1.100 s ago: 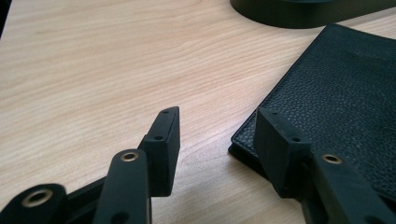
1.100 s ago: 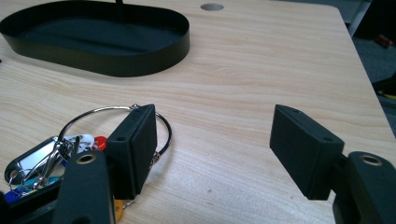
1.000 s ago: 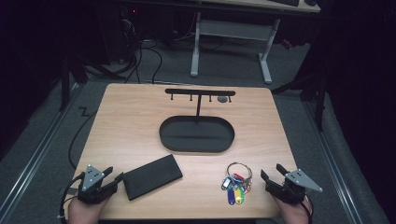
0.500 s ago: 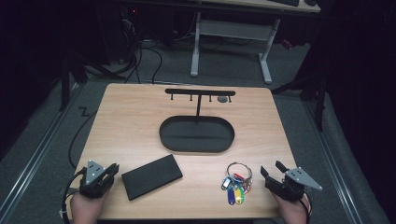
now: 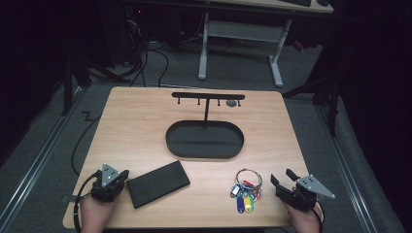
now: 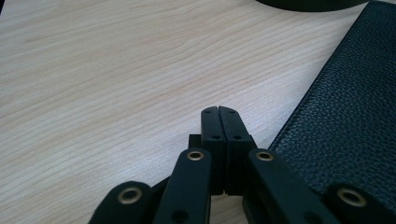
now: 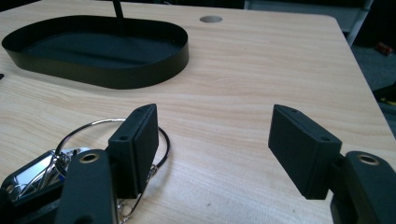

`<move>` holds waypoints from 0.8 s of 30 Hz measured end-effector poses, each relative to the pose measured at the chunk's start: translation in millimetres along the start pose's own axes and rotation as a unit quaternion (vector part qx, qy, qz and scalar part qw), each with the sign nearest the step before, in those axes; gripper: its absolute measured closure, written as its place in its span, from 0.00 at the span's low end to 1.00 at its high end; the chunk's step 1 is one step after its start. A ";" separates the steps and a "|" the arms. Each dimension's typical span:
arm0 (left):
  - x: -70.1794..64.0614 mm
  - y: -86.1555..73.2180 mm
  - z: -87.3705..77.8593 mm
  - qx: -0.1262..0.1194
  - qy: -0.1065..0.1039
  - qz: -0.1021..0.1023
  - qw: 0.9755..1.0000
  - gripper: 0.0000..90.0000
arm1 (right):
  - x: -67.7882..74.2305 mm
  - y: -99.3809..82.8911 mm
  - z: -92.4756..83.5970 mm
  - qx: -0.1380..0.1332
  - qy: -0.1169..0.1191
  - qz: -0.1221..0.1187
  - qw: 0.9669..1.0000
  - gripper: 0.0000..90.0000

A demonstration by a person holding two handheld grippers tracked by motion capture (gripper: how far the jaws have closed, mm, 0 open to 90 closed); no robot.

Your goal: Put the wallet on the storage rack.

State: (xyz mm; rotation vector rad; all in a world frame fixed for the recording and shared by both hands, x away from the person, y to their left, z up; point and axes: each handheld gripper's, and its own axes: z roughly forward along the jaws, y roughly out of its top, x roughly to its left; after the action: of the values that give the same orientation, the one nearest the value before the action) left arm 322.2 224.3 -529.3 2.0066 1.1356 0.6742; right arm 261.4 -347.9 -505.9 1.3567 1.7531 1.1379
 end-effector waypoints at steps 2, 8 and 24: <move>-1.5 0.2 0.3 0.004 -0.007 0.006 1.000 1.00 | -1.1 0.1 -1.2 0.003 -0.003 0.006 1.000 0.38; -6.0 -1.0 -0.7 0.010 -0.011 0.015 1.000 1.00 | -1.9 1.8 -1.6 0.001 -0.001 0.014 1.000 0.38; -37.7 -13.4 -28.6 0.031 -0.050 0.061 0.996 1.00 | -0.6 7.6 5.7 0.021 0.032 0.046 0.998 0.41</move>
State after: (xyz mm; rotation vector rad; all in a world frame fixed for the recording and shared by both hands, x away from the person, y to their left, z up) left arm 276.9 205.5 -526.1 2.1521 0.9924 0.5981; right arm 269.7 -346.4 -501.4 1.4553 1.7848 1.2114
